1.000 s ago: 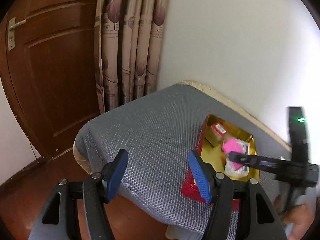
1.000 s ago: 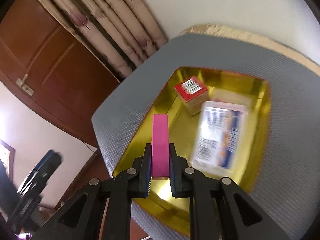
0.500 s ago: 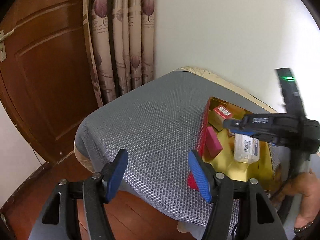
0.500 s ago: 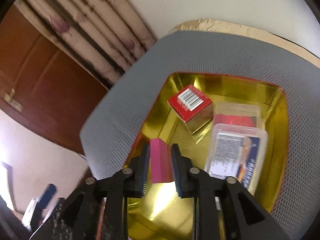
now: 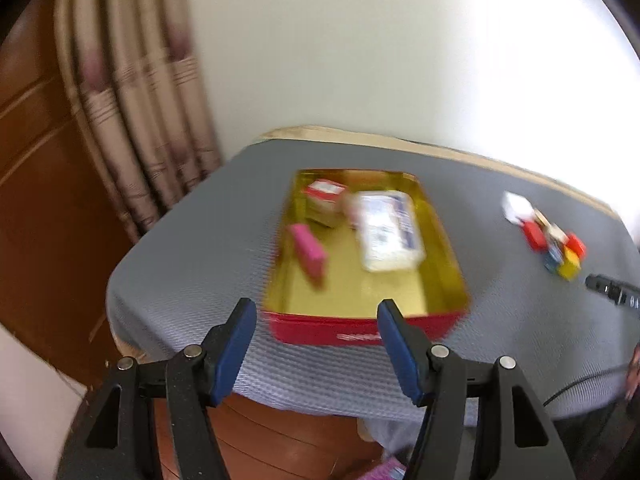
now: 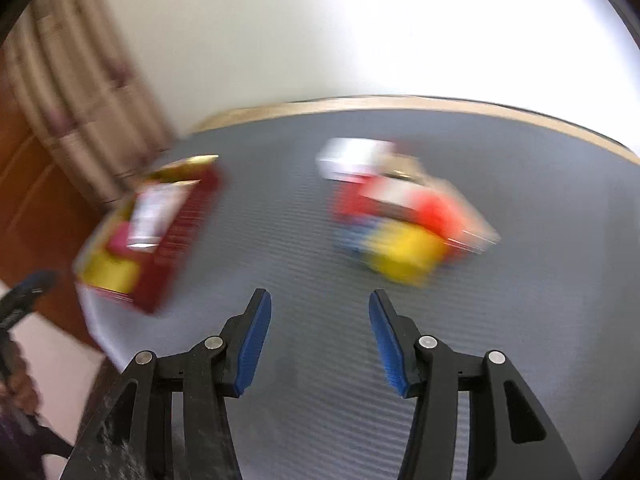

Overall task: Organize rigid objects
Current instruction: 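Move the left tool to the blue patterned block and grasp it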

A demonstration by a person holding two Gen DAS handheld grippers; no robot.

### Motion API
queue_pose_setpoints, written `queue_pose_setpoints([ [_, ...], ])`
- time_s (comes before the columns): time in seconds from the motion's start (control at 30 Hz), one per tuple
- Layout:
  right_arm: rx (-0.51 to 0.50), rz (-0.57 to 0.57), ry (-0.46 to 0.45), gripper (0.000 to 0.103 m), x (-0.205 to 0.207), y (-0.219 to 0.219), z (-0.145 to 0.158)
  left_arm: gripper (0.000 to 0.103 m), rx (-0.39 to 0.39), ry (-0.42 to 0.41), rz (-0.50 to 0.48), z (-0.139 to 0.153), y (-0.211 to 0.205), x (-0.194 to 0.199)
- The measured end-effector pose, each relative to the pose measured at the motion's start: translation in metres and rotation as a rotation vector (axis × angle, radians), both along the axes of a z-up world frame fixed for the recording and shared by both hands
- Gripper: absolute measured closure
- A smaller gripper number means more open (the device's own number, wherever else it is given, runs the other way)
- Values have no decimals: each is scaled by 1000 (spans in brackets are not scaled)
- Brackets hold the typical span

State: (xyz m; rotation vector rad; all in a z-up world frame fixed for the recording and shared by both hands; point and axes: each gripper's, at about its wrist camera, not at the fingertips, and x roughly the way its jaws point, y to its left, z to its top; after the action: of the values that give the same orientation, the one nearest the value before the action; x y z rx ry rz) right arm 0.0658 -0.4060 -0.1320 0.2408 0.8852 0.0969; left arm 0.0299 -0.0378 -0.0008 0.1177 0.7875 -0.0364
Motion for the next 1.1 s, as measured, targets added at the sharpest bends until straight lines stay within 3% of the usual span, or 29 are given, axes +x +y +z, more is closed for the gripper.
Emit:
queue_pose_setpoints([
  [0.13, -5, -96, 30, 59, -21, -58, -11, 39, -19, 42, -157, 0, -48, -5],
  [0.3, 4, -159, 17, 59, -25, -88, -19, 38, -204, 207, -310, -7, -106, 23],
  [0.37, 27, -172, 18, 59, -23, -100, -26, 39, -231, 258, -338, -13, -129, 39],
  [0.67, 181, -154, -7, 52, -29, -116, -38, 39, -134, 336, -586, -47, -240, 101],
  [0.8, 218, -136, -22, 52, -37, -126, -36, 38, -38, 305, -563, -59, -264, 121],
  [0.93, 219, -116, -20, 49, -38, -123, -35, 38, -128, 364, -561, -64, -268, 142],
  [1.1, 251, -123, -18, 49, -33, -122, -37, 38, -225, 498, -555, -81, -277, 170],
])
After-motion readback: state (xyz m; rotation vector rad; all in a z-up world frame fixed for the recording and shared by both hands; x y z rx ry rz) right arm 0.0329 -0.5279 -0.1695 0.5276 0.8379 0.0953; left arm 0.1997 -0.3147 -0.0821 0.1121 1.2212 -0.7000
